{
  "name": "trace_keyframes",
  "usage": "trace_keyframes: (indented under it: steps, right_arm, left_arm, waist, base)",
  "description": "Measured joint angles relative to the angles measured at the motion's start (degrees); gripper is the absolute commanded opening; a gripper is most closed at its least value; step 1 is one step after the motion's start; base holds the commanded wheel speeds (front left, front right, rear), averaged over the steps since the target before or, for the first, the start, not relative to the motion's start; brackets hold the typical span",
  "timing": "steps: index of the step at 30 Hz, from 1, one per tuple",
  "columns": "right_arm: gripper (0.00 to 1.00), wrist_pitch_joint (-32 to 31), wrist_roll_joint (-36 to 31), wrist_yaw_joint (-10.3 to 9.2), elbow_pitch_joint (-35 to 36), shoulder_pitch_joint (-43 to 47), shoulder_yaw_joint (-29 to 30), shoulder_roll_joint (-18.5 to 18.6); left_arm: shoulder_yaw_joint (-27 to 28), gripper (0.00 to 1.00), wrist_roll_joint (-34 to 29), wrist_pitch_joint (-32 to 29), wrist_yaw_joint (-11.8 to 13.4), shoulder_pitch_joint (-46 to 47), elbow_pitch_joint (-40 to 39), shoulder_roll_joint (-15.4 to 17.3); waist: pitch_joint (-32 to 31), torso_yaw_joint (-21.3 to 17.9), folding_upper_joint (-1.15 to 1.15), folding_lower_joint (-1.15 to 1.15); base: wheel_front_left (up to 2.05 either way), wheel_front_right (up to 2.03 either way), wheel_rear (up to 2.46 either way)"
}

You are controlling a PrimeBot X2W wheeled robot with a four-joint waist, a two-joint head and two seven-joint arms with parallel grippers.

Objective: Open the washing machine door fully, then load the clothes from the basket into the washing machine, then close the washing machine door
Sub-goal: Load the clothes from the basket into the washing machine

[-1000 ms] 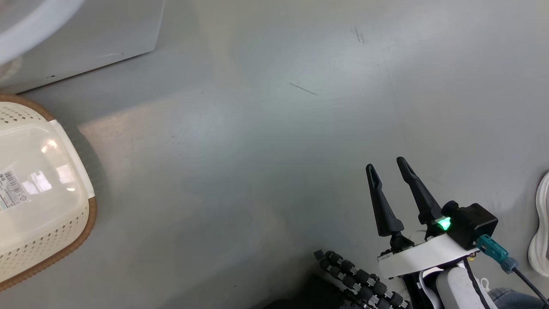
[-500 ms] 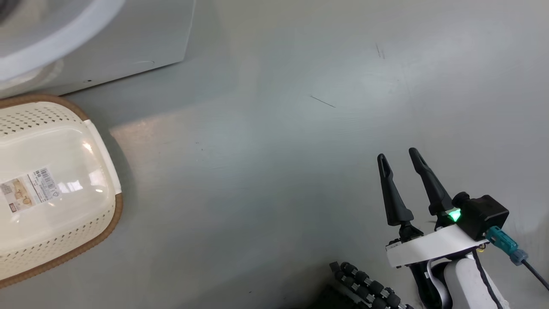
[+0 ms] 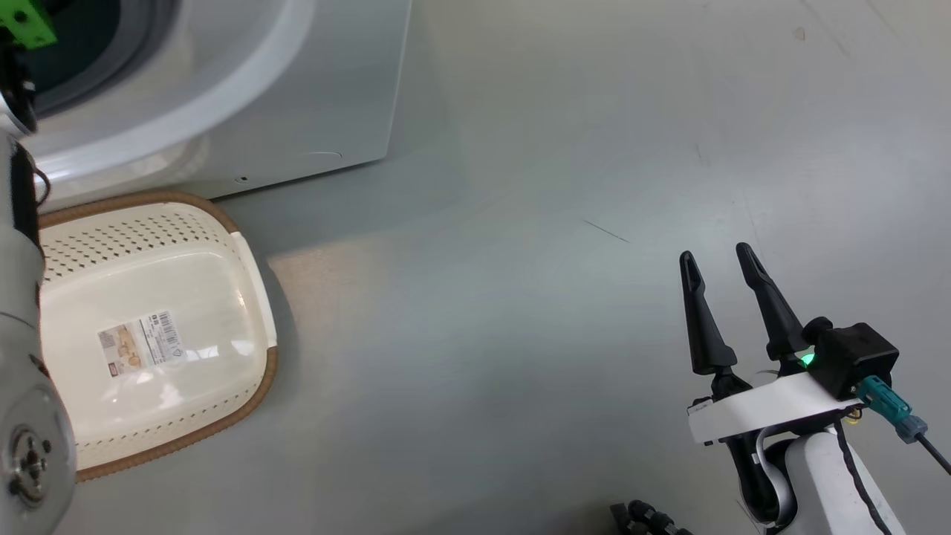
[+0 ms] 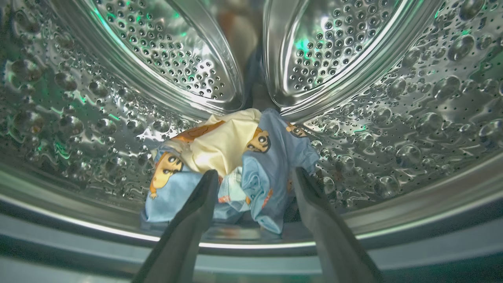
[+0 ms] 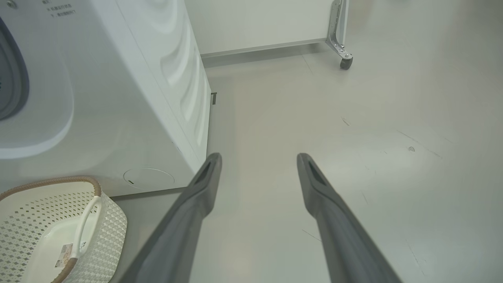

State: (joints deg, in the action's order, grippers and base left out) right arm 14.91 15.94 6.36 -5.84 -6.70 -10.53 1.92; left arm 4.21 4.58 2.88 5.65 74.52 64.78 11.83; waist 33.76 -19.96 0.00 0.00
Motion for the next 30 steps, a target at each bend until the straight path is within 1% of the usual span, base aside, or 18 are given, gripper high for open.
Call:
trace_keyframes:
  steps: [5,9,11,17,19,25,30]
  right_arm:
    - [1.0,0.0,-1.24,0.04,-1.18,0.05,1.21,0.04]
    - [1.0,0.0,-2.19,0.05,-1.88,0.22,2.61,0.1]
    - [1.0,0.0,-2.87,0.08,-2.22,0.72,3.41,0.14]
    - [1.0,0.0,-4.01,0.12,-2.57,1.94,5.09,0.18]
    - [1.0,0.0,-4.38,0.15,-2.58,2.35,5.56,0.15]
    - [1.0,0.0,-4.83,0.15,-2.6,4.25,7.4,0.52]
    - [1.0,0.0,-5.01,0.32,-2.57,5.37,8.4,0.69]
  left_arm:
    - [0.76,1.0,1.29,2.98,-0.25,-4.85,1.76,-2.25]
    - [1.32,1.0,2.54,5.12,-1.2,-7.06,2.63,-4.25]
    - [1.53,1.0,3.74,6.54,-2.37,-8.89,3.23,-6.0]
    - [2.03,1.0,4.99,9.2,-4.2,-12.61,3.69,-8.11]
    - [2.25,1.0,5.55,9.71,-5.28,-14.1,3.99,-8.83]
    - [1.75,1.0,5.72,10.57,-7.5,-19.72,4.89,-9.87]
    - [1.44,1.0,7.34,10.89,-9.89,-24.43,4.98,-10.91]
  waist:
    - [-3.55,1.9,0.0,0.0]
    - [-6.62,3.47,0.0,0.0]
    - [-8.93,4.68,0.0,0.0]
    - [-13.44,7.07,0.0,0.0]
    - [-14.89,7.84,0.0,-0.01]
    - [-18.89,10.29,0.0,-0.01]
    - [-21.66,12.66,0.0,-0.01]
  base:
    - [0.0,0.0,0.0]
    - [0.0,0.0,0.0]
    - [0.0,0.0,0.0]
    - [0.0,0.0,0.0]
    - [0.0,0.0,0.0]
    - [0.0,0.0,0.0]
    - [0.0,0.0,0.0]
